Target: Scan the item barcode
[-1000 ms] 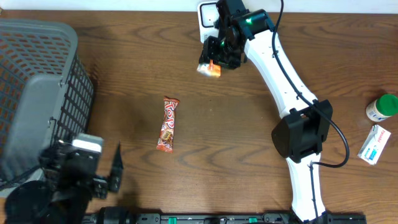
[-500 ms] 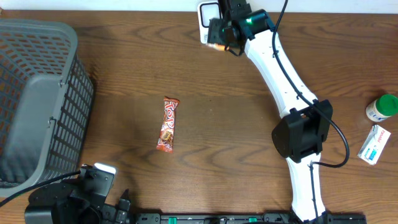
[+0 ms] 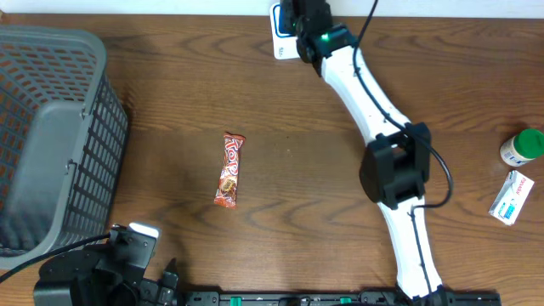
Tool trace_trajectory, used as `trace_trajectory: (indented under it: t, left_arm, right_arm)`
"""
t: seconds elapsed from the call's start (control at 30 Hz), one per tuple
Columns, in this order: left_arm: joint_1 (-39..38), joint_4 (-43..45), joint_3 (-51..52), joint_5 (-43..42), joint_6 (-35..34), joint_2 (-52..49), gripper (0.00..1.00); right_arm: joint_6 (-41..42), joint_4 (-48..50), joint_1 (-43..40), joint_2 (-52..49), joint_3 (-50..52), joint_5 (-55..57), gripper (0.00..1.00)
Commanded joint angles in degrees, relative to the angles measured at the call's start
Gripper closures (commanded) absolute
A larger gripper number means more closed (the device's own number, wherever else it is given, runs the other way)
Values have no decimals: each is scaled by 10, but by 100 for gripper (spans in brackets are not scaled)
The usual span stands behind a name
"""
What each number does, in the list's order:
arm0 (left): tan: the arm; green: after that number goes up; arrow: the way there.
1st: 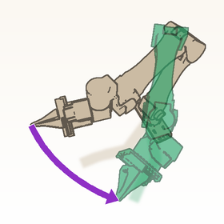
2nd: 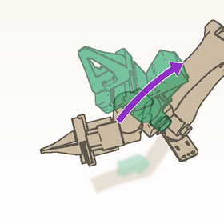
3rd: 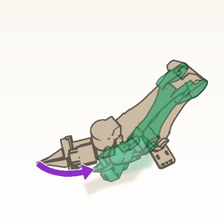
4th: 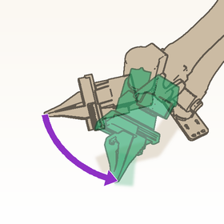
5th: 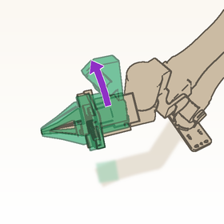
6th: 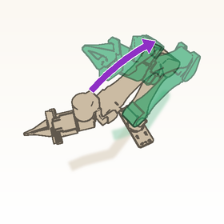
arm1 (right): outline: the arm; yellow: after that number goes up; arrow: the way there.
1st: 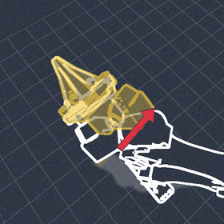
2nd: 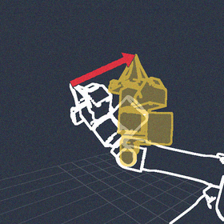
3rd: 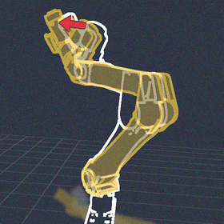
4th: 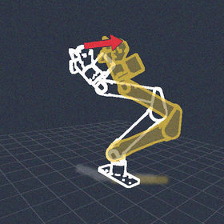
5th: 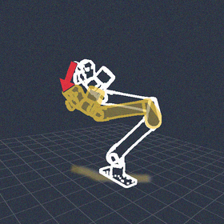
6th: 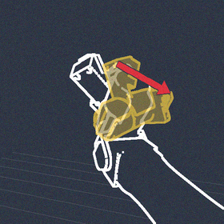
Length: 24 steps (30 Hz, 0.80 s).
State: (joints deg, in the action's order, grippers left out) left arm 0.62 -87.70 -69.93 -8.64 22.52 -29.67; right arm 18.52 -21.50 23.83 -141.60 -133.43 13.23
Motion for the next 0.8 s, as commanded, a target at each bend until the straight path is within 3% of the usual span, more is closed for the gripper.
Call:
trace_trajectory:
  t: [0.0,0.13,0.27,0.57,0.77]
  left_arm:
    - [-2,-1,-4,2,3,3,5]
    - [-2,-1,-4,2,3,3,5]
    - [-2,-1,-4,2,3,3,5]
    - [-2,-1,-4,2,3,3,5]
    - [-2,-1,-4,2,3,3,5]
  right_arm:
    - [-30,66,-3,-37,-7,24,45]
    - [-30,153,-3,-71,-7,37,44]
    - [-29,176,-3,-98,-7,49,45]
    - [-65,153,-2,-94,-7,69,46]
    - [-68,26,-6,-17,-8,75,49]
